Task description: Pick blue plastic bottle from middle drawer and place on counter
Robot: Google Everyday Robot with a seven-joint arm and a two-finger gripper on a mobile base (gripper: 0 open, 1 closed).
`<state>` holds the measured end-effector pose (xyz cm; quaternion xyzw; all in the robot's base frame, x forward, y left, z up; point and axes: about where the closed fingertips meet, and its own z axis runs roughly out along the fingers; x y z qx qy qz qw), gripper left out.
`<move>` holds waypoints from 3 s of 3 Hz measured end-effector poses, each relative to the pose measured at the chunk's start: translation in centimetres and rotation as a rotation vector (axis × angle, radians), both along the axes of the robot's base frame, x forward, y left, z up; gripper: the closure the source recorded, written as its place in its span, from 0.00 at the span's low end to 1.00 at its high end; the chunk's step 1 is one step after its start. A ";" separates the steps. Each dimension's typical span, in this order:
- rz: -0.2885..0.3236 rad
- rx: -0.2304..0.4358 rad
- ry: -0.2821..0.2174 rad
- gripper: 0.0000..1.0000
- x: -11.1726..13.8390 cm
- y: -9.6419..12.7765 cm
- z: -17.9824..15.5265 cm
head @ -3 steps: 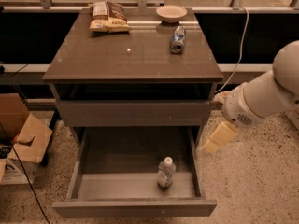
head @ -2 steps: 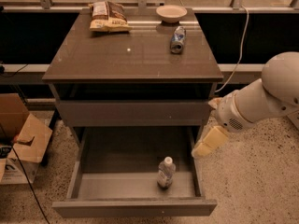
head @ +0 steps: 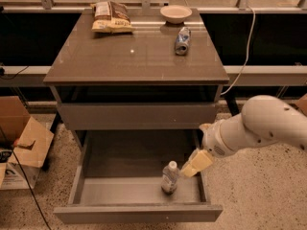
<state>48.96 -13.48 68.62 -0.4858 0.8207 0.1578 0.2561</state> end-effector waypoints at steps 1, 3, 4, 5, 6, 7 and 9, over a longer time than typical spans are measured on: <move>-0.028 0.035 0.003 0.00 -0.2 1.0 -3.2; -0.132 0.130 0.045 0.00 0.3 1.4 -8.8; -0.169 0.172 0.086 0.00 0.7 2.0 -11.6; -0.192 0.208 0.125 0.00 1.0 3.0 -14.2; -0.212 0.238 0.167 0.00 1.2 4.0 -16.2; -0.234 0.261 0.227 0.00 1.2 4.7 -18.2; -0.286 0.284 0.302 0.17 0.7 4.9 -19.7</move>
Offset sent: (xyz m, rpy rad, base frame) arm 0.0025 0.0124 -0.0985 0.1600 0.0346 -0.1445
